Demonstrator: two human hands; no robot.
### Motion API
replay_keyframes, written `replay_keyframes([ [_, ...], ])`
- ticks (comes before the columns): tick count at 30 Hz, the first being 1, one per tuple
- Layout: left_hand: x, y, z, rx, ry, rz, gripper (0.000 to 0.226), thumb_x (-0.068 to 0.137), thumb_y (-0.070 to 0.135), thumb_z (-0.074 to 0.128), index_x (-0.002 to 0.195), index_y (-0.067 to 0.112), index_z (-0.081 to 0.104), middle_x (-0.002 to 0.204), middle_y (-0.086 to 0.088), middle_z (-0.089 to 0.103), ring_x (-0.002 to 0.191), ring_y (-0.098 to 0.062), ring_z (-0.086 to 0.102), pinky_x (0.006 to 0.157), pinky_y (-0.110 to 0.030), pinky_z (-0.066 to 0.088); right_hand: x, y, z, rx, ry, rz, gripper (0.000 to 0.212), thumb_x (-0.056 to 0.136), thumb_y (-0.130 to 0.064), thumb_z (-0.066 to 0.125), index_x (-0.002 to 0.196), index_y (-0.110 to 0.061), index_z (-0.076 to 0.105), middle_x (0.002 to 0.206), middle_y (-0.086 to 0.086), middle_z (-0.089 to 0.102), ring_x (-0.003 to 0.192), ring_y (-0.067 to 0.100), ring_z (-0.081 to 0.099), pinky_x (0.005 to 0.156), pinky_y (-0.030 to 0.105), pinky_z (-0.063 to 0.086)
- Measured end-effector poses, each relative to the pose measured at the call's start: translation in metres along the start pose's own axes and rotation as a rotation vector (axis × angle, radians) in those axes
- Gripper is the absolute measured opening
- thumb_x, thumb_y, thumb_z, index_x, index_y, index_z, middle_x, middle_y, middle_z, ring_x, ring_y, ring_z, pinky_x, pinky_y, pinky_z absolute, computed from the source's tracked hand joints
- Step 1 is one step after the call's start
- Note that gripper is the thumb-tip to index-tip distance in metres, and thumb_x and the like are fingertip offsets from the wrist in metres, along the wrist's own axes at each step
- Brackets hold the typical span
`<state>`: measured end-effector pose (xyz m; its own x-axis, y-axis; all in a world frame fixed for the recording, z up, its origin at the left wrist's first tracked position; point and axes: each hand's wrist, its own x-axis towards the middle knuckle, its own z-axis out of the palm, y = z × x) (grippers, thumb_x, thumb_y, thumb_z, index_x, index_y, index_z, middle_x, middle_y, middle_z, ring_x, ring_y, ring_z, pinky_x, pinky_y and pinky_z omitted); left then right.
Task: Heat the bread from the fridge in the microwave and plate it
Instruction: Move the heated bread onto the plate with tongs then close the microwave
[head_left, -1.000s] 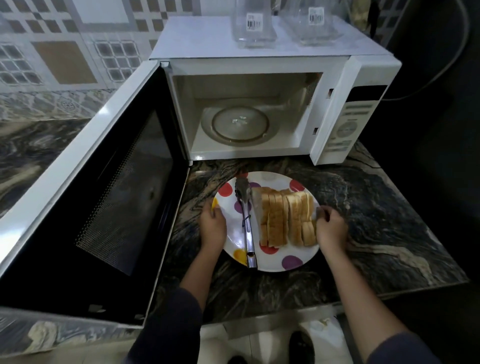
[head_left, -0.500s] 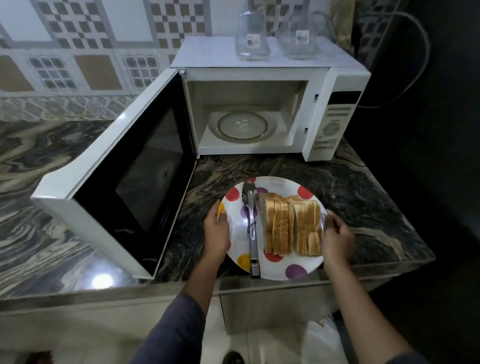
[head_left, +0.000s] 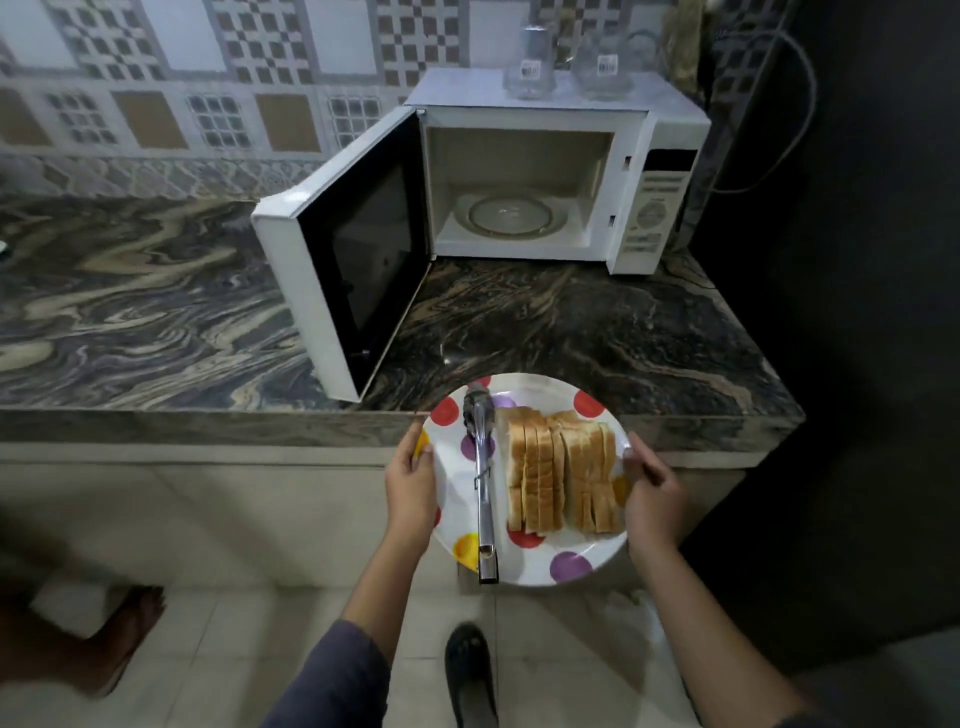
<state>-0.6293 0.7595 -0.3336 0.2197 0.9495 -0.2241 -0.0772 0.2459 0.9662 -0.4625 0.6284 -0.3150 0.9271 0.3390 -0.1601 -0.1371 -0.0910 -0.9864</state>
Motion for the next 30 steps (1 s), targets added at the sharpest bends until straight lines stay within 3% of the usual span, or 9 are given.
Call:
replay_keyframes([
  [2, -0.017, -0.006, -0.020, -0.014, 0.044, -0.001, 0.042, 0.097, 0.000, 0.038, 0.138, 0.009, 0.043, 0.128, -0.010, 0.057, 0.107, -0.017, 0.056, 0.075, -0.010, 0.051, -0.019, 0.011, -0.002, -0.007, -0.033, 0.004, 0.032, 0.093, -0.011, 0.053, 0.124, -0.007, 0.059, 0.129, 0.009, 0.059, 0.117, 0.015, 0.052, 0.095, 0.025, 0.040],
  [5, -0.041, -0.013, -0.052, -0.019, 0.122, 0.006, 0.040, 0.097, 0.003, 0.039, 0.137, 0.008, 0.045, 0.131, -0.010, 0.056, 0.116, -0.023, 0.055, 0.089, -0.022, 0.049, -0.046, 0.024, 0.005, -0.020, -0.096, 0.013, 0.033, 0.094, -0.012, 0.052, 0.126, -0.008, 0.059, 0.126, 0.007, 0.061, 0.109, 0.011, 0.053, 0.090, 0.026, 0.042],
  [8, -0.057, -0.019, -0.087, -0.022, 0.204, 0.013, 0.038, 0.097, 0.004, 0.039, 0.134, 0.007, 0.046, 0.126, -0.009, 0.058, 0.106, -0.017, 0.056, 0.073, -0.008, 0.049, -0.070, 0.036, 0.022, -0.036, -0.156, 0.008, 0.032, 0.094, -0.011, 0.053, 0.125, -0.007, 0.059, 0.122, 0.007, 0.063, 0.109, 0.014, 0.056, 0.090, 0.027, 0.044],
  [10, -0.065, -0.019, -0.111, -0.025, 0.272, 0.020, 0.037, 0.097, 0.002, 0.039, 0.133, 0.004, 0.048, 0.127, -0.012, 0.058, 0.105, -0.016, 0.055, 0.070, -0.006, 0.049, -0.086, 0.043, 0.037, -0.034, -0.198, 0.014, 0.031, 0.093, -0.008, 0.053, 0.123, -0.004, 0.060, 0.120, 0.008, 0.063, 0.108, 0.017, 0.058, 0.092, 0.028, 0.046],
  [12, -0.072, -0.018, -0.135, -0.034, 0.332, 0.016, 0.038, 0.096, 0.002, 0.039, 0.133, 0.003, 0.047, 0.128, -0.013, 0.057, 0.108, -0.018, 0.055, 0.075, -0.010, 0.050, -0.101, 0.048, 0.055, -0.029, -0.237, 0.031, 0.031, 0.092, -0.004, 0.054, 0.122, -0.001, 0.060, 0.119, 0.010, 0.063, 0.106, 0.019, 0.060, 0.095, 0.032, 0.048],
  [16, -0.084, -0.014, -0.185, -0.014, 0.445, -0.008, 0.038, 0.097, 0.007, 0.041, 0.134, 0.011, 0.048, 0.130, -0.013, 0.057, 0.115, -0.024, 0.057, 0.098, -0.036, 0.046, -0.131, 0.055, 0.091, -0.066, -0.366, 0.046, 0.029, 0.091, -0.005, 0.055, 0.119, -0.002, 0.062, 0.117, 0.011, 0.066, 0.107, 0.021, 0.063, 0.100, 0.042, 0.048],
  [20, -0.087, 0.001, -0.227, 0.005, 0.577, -0.005, 0.036, 0.095, 0.013, 0.045, 0.131, 0.016, 0.052, 0.128, -0.014, 0.059, 0.122, -0.038, 0.050, 0.101, -0.052, 0.041, -0.158, 0.048, 0.131, -0.058, -0.461, 0.037, 0.029, 0.091, -0.005, 0.055, 0.119, -0.001, 0.062, 0.118, 0.010, 0.066, 0.105, 0.015, 0.062, 0.099, 0.036, 0.048],
  [24, -0.075, 0.016, -0.268, -0.019, 0.644, 0.029, 0.035, 0.093, 0.020, 0.052, 0.128, 0.020, 0.055, 0.129, -0.004, 0.059, 0.117, -0.026, 0.057, 0.101, -0.050, 0.045, -0.176, 0.039, 0.178, -0.076, -0.543, 0.001, 0.029, 0.092, -0.007, 0.054, 0.119, -0.003, 0.063, 0.117, 0.007, 0.066, 0.102, 0.009, 0.057, 0.090, 0.021, 0.044],
  [30, -0.025, 0.049, -0.320, -0.095, 0.699, 0.061, 0.032, 0.092, 0.019, 0.054, 0.124, 0.019, 0.057, 0.124, -0.005, 0.063, 0.112, -0.026, 0.060, 0.098, -0.050, 0.048, -0.189, 0.025, 0.269, -0.100, -0.605, -0.040, 0.028, 0.091, -0.009, 0.055, 0.117, -0.006, 0.065, 0.117, 0.006, 0.067, 0.104, 0.011, 0.060, 0.090, 0.022, 0.044],
])
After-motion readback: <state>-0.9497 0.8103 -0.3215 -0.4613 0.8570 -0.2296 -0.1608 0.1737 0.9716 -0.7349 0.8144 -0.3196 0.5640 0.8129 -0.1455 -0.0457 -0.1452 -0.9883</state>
